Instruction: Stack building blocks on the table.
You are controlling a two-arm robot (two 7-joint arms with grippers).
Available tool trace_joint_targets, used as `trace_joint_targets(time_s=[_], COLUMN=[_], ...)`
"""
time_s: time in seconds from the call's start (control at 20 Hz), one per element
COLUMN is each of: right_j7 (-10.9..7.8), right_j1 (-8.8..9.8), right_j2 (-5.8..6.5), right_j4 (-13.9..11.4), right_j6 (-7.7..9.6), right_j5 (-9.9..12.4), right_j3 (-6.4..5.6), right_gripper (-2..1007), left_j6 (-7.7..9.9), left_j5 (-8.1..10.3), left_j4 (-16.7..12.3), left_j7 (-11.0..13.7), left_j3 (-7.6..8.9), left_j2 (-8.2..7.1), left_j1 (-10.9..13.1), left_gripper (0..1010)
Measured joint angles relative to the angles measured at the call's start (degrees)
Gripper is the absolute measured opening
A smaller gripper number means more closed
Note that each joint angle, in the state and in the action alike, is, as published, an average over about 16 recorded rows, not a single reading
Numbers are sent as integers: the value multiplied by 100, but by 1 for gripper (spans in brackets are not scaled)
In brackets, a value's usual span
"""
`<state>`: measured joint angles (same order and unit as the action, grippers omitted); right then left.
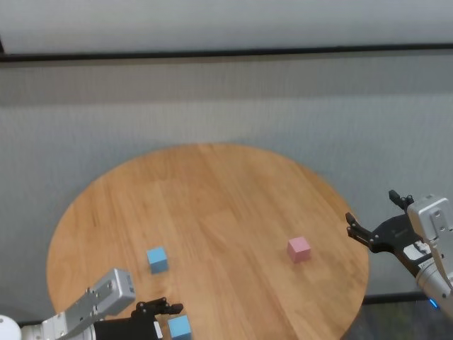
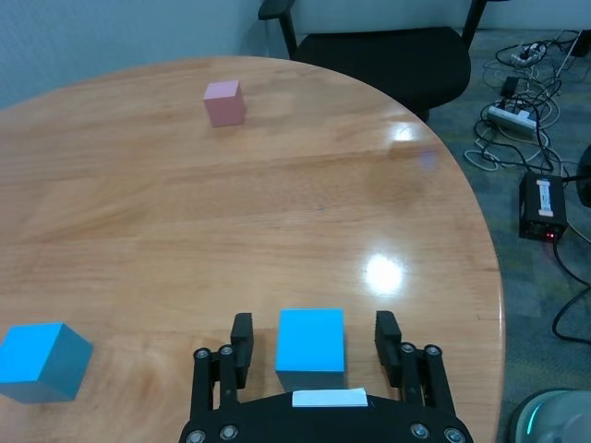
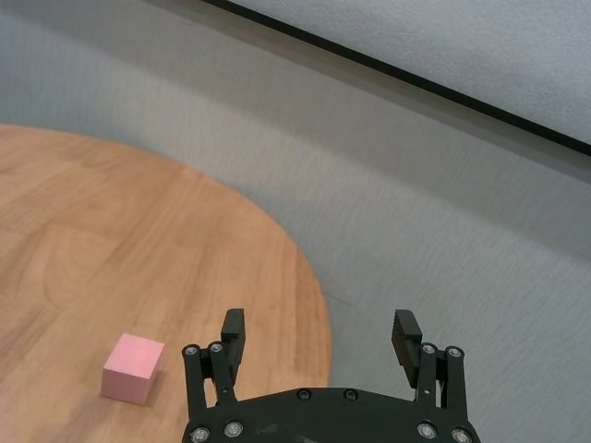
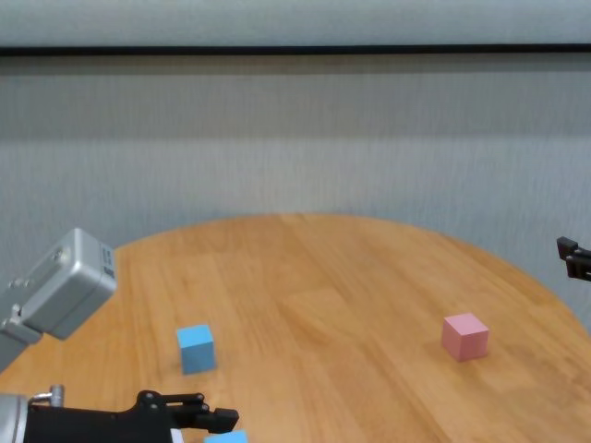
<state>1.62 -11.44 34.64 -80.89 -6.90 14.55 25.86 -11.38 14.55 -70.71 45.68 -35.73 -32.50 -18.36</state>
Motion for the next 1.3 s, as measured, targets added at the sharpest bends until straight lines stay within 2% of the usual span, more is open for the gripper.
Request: trace_joint_targets(time_s=[0.45,0.75,1.05,1.3], right_j7=[0,0,0,0], right_j1=[0,0,0,0], right_j2=[0,0,0,0], right_j4=[0,0,0,0], right_j6=[0,0,0,0], right_j5=[0,0,0,0], right_j3=[0,0,0,0], right_gripper=[1004,1005,1004,1005], left_j6=[-8,26,132,268], left_j5=[1,-7,25,50], left_j4=[-8,-160,-473,-719], left_j7=[-53,-117,-263,-442], left_j3=[19,47,129,210], left_j2=[-1,-24,-18,76], left_j1=[16,56,75,5], left_gripper=[608,468,406,404])
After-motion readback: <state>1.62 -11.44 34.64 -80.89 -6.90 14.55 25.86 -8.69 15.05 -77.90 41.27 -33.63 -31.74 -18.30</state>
